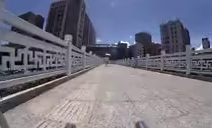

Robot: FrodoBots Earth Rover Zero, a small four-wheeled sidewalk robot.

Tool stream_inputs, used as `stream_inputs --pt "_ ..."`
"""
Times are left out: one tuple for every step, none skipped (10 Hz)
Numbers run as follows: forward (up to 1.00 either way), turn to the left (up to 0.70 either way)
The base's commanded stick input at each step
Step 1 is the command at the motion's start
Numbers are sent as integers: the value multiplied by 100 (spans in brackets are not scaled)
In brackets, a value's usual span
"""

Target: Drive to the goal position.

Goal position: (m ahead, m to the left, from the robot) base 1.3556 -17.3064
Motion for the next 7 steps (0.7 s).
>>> stream_inputs --pt "70 0" --pt "70 0" --pt "70 0" --pt "70 0" --pt "70 0" --pt "70 0" --pt "70 0"
